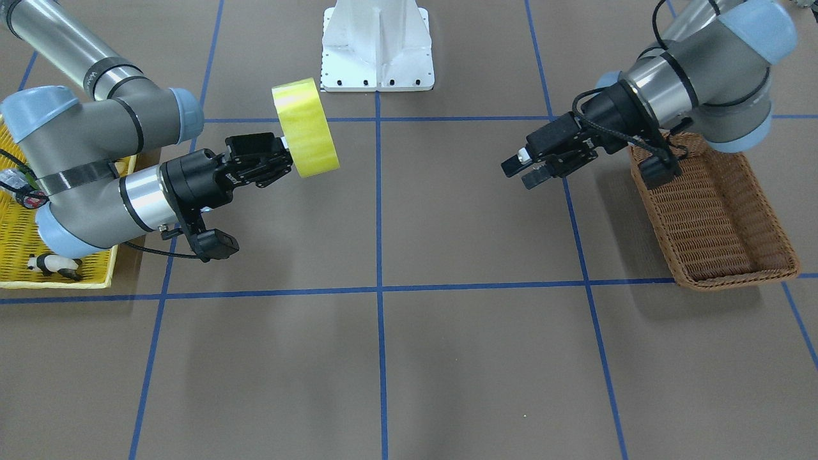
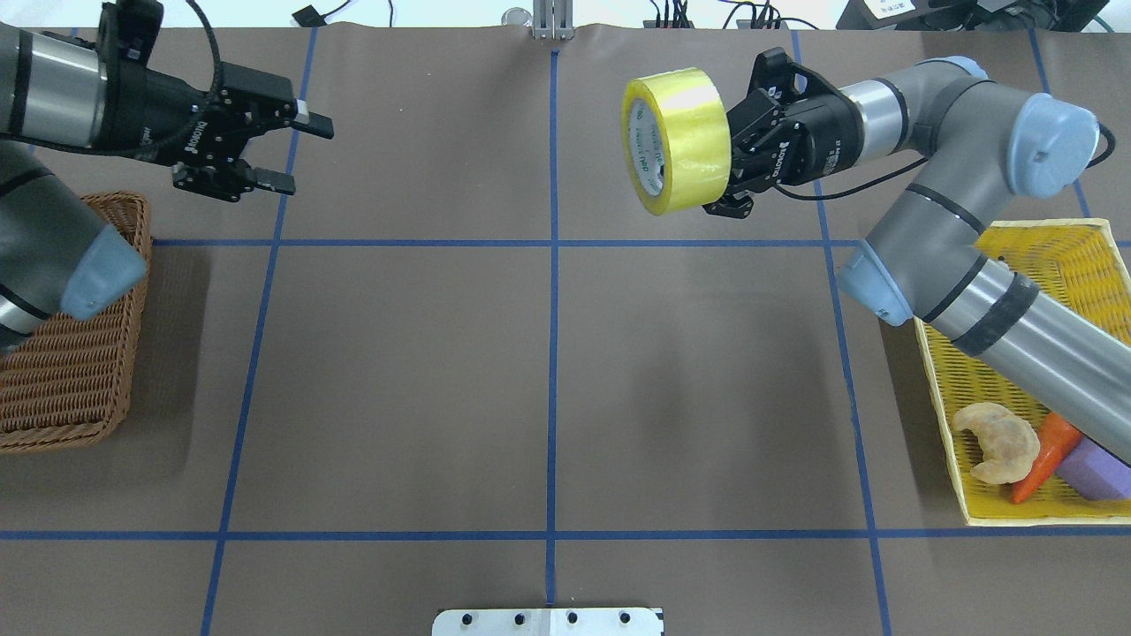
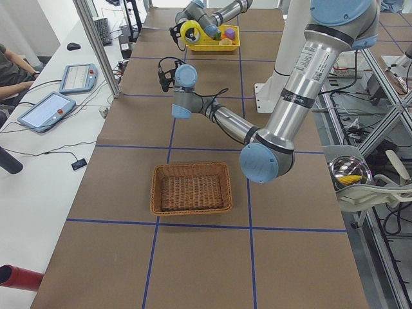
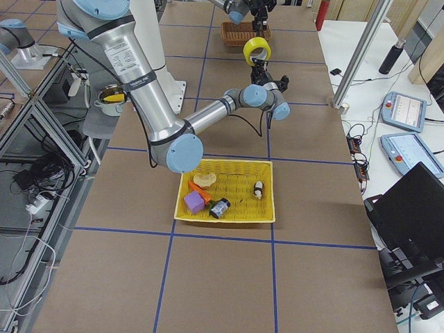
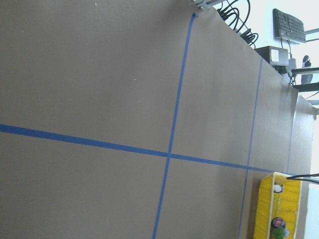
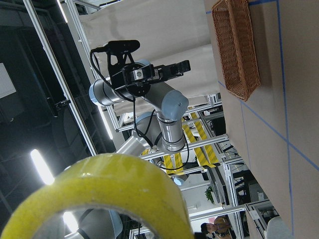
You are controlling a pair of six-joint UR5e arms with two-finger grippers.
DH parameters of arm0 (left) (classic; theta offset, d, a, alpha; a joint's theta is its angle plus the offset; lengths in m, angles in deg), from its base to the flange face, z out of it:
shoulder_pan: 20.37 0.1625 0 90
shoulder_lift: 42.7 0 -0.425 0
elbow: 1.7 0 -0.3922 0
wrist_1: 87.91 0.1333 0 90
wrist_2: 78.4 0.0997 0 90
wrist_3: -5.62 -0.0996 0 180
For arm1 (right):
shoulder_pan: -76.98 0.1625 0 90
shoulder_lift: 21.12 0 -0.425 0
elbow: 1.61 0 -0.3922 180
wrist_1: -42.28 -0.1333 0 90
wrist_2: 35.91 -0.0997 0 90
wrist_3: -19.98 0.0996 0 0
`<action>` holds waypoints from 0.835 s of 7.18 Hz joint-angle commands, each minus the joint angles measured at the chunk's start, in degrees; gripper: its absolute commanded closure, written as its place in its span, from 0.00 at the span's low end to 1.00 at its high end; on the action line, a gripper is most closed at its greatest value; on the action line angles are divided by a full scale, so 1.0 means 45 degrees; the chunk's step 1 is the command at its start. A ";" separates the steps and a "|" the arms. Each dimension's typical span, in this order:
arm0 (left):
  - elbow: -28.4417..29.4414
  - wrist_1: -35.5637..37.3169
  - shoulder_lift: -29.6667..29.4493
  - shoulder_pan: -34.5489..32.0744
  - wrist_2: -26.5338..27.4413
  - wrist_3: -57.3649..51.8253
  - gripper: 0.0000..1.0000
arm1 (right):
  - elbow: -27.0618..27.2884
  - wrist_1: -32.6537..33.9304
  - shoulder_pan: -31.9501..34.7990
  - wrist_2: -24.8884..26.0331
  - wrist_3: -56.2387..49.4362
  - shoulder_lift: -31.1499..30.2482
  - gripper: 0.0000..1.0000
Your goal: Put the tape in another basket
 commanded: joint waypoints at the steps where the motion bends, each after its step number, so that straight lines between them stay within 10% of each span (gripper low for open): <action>1: -0.0064 -0.1102 -0.0441 0.0374 0.0834 0.1817 0.02 | -0.0081 0.1865 -0.0645 -0.0871 -0.0873 0.0642 1.00; 6: -0.0084 -0.2881 -0.0971 0.1583 0.2592 0.3583 0.02 | -0.0081 0.3845 -0.1254 -0.1367 -0.2029 0.1327 1.00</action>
